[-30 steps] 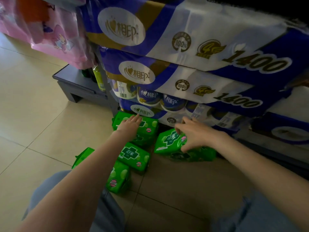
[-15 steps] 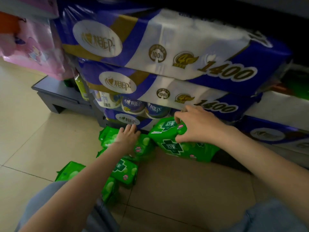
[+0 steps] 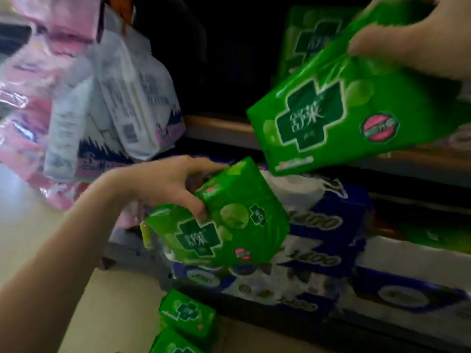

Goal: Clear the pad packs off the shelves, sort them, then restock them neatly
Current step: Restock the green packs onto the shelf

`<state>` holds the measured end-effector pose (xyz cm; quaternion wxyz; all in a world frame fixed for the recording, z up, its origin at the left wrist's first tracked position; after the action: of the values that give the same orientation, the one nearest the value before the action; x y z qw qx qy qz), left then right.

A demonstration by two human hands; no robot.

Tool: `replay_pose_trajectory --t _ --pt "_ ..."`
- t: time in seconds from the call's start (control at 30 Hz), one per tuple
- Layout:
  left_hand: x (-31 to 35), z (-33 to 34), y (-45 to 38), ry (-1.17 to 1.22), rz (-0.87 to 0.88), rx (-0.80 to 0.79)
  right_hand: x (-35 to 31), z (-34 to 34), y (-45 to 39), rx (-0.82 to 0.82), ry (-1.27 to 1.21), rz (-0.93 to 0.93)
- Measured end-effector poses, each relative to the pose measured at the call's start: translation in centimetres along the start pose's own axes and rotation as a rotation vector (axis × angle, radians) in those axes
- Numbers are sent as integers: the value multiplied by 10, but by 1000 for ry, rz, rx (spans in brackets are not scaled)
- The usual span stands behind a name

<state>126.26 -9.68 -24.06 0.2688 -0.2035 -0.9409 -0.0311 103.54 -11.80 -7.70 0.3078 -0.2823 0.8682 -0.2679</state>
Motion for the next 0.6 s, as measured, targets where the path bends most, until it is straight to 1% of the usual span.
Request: replay_pose_trajectory --t 0.07,0.13,0.2,0.27,0.33,0.4,0.43,0.47,0.53,0.57,0.6 --pt "25 -40 8 -8 33 134 -6 -18 -16 169 -41 -6" --pt "45 -70 10 -73 59 241 -19 -18 -32 320 43 -80" --pt "59 -88 9 -143 62 293 -19 5 -55 357 39 -95" --pt "64 -94 5 -233 40 276 -15 46 -81 303 8 -96" --pt "64 -93 -1 -303 12 235 -8 92 -107 209 23 -108" --pt "57 -90 -8 -337 -18 203 2 118 -129 124 39 -101" --pt "53 -88 -12 -346 -26 188 9 125 -138 54 44 -86" --pt "49 -86 -16 -346 -25 176 19 131 -145 -42 80 -77" --pt "43 -82 -24 -315 -13 157 40 138 -146 -234 288 -43" --pt "41 -81 -28 -291 -13 150 49 139 -144 -270 385 -32" --pt "40 -79 -33 -267 -18 141 53 138 -141 -256 405 -30"
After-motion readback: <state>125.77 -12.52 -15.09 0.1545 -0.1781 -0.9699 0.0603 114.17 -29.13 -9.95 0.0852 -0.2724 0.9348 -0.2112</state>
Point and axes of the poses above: each hand's wrist, its own y-axis away from the middle knuckle, its own z-axis out of the palm, x = y × z, the point moved 8 cm from there along -y, towards the middle knuckle, and after that the axes turned 3 degrees about z, right-handed, at the moved point
